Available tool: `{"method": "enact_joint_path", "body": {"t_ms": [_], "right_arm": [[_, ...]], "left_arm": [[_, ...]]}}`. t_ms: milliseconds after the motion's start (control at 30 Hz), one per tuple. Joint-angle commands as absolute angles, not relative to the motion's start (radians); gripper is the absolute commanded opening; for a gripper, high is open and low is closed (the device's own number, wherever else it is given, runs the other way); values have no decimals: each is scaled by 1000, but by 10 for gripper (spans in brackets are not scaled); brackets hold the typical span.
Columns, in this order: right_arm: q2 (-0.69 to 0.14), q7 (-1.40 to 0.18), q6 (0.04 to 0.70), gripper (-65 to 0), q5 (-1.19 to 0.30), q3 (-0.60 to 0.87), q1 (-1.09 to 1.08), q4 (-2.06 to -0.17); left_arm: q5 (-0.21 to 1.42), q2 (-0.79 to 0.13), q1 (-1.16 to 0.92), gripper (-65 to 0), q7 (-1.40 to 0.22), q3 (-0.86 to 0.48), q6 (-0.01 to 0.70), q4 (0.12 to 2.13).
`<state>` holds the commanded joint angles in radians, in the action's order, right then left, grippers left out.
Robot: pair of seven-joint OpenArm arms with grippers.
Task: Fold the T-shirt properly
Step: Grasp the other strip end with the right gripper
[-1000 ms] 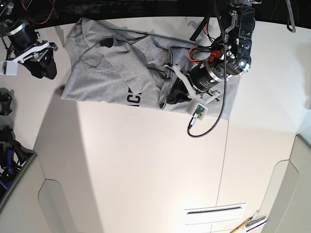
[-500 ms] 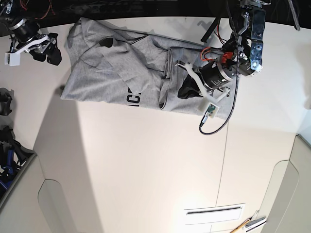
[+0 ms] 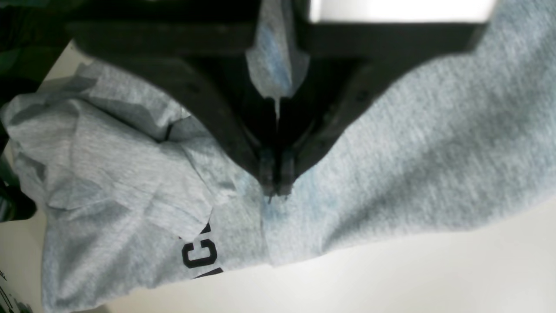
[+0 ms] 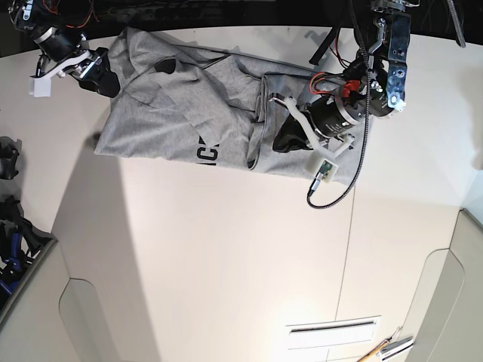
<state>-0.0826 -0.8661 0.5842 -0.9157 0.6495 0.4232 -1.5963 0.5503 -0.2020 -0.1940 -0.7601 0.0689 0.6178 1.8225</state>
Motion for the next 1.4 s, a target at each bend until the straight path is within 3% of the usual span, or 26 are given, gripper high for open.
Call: {"method": "enact_joint_path", "body": {"t_ms": [333, 567, 900, 967, 1100, 1267, 1400], "right_arm": [[-9, -843, 584, -241, -866, 592, 357, -1596], [19, -841, 583, -241, -848, 545, 340, -1597], [19, -830, 580, -244, -792, 448, 318, -1597], [19, -830, 580, -315, -764, 447, 304, -1597], [19, -830, 581, -635, -755, 447, 282, -1597], [-9, -827, 584, -650, -710, 453, 269, -1608], [-89, -827, 583, -650, -691, 487, 269, -1636]], "left_arm": [[553, -202, -194, -650, -765, 69, 621, 1822], [648, -202, -194, -650, -813, 63, 633, 1827], [723, -202, -188, -650, -870, -91, 683, 1848], [749, -202, -189, -650, -881, -135, 693, 1848], [801, -203, -189, -650, -913, -234, 698, 1848], [839, -204, -190, -650, -973, -341, 698, 1848], [850, -251, -236, -650, -976, -376, 698, 1848]]}}
